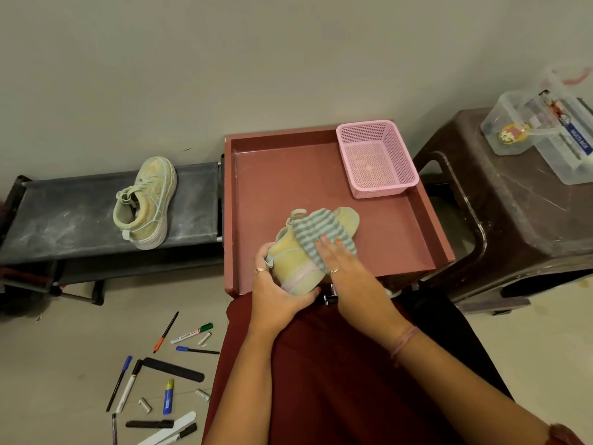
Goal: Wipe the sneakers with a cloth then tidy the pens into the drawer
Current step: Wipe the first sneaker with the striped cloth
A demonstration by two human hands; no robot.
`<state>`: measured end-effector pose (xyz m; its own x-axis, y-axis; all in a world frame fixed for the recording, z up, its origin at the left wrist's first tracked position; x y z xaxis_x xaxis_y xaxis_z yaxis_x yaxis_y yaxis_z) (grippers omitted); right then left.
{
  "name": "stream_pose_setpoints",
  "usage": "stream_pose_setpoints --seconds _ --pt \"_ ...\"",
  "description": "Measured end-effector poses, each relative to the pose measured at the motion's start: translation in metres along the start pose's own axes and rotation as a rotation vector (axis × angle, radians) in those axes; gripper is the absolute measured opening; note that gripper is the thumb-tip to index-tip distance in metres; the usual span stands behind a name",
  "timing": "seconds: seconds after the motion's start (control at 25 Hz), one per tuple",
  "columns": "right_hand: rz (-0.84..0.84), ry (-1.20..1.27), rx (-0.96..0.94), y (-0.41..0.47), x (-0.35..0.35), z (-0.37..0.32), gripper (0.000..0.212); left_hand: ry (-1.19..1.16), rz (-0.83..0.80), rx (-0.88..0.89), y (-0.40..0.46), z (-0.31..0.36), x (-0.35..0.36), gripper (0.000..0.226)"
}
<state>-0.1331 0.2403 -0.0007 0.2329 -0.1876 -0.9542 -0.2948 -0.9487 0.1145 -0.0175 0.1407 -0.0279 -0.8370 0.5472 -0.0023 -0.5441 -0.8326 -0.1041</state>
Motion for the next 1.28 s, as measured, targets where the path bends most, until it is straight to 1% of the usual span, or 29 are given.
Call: stream_pose_setpoints --seconds 0.04,0.08,0.12,0.2,0.24,0.32,0.36,0.48,0.52,0.6,0.64,0.72,0.8,0.88,0.92,1.0,1.08,1.16,1.24,1.28 --pt "0.023 -0.124 0.019 0.009 -0.002 0.015 0.073 0.010 -0.004 0.005 -0.001 0.001 0.001 0.100" --pt "-0.013 -0.172 0.076 0.024 0.002 0.037 0.071 0.020 -0.014 0.015 -0.002 0.002 0.002 0.100" --pt "-0.073 -0.167 0.144 0.039 0.003 0.057 0.070 0.036 -0.029 0.036 -0.003 0.003 0.004 0.098" --pt "-0.213 -0.078 0.247 0.064 0.007 0.093 0.066 0.080 -0.051 0.076 -0.004 0.004 0.007 0.097" --pt "-0.235 -0.042 0.285 0.071 0.008 0.098 0.063 0.095 -0.050 0.084 -0.004 0.003 0.007 0.097" --pt "-0.262 -0.047 0.349 0.074 0.012 0.086 0.058 0.096 -0.050 0.092 -0.001 0.001 0.005 0.097" --pt "-0.264 -0.046 0.347 0.072 0.010 0.071 0.058 0.102 -0.057 0.095 0.001 0.000 0.004 0.098" --pt "-0.218 0.074 0.250 0.058 -0.010 0.017 0.061 0.109 -0.057 0.073 0.003 -0.004 0.003 0.099" --pt "-0.219 0.099 0.189 0.054 -0.019 0.000 0.062 0.093 -0.040 0.056 0.003 -0.006 0.002 0.099" --pt "-0.171 0.050 0.074 0.045 -0.024 -0.018 0.064 0.080 -0.011 0.036 0.004 -0.008 -0.001 0.100" --pt "-0.121 0.012 0.068 0.041 -0.023 -0.013 0.064 0.081 -0.006 0.033 0.004 -0.009 -0.001 0.100" --pt "-0.081 -0.098 0.056 0.050 -0.008 0.023 0.058 0.082 -0.013 0.044 0.004 -0.008 0.001 0.099" --pt "-0.166 -0.171 0.129 0.067 0.002 0.072 0.052 0.098 -0.041 0.070 0.001 -0.005 0.004 0.097" --pt "-0.237 -0.138 0.231 0.074 0.005 0.093 0.052 0.105 -0.055 0.082 0.001 -0.004 0.005 0.096" --pt "-0.239 -0.141 0.264 0.072 0.005 0.087 0.053 0.104 -0.056 0.083 0.001 -0.004 0.005 0.096" --pt "-0.198 -0.136 0.310 0.056 0.005 0.055 0.056 0.105 -0.059 0.089 0.001 -0.004 0.003 0.096" --pt "-0.162 -0.037 0.253 0.040 -0.007 0.015 0.059 0.102 -0.053 0.070 0.002 -0.005 0.001 0.098" --pt "-0.202 0.058 0.196 0.031 -0.017 -0.013 0.065 0.064 -0.033 0.025 0.003 -0.008 0.000 0.100" --pt "-0.201 0.088 0.128 0.026 -0.020 -0.022 0.070 0.046 -0.015 -0.002 0.005 -0.011 -0.003 0.101" --pt "-0.189 0.050 0.095 0.028 -0.017 -0.016 0.071 0.043 -0.015 -0.004 0.005 -0.011 -0.003 0.101"
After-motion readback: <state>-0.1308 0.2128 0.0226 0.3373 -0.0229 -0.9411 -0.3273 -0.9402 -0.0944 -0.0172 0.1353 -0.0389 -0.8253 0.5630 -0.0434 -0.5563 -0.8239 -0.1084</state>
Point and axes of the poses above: each hand's wrist, its own y-axis towards the middle knuckle, its own x-axis out of the palm, z = x × y, the point moved 4 cm from there along y, towards the middle knuckle, and after that the axes turned 10 degrees about -y, right-handed, at the moved point
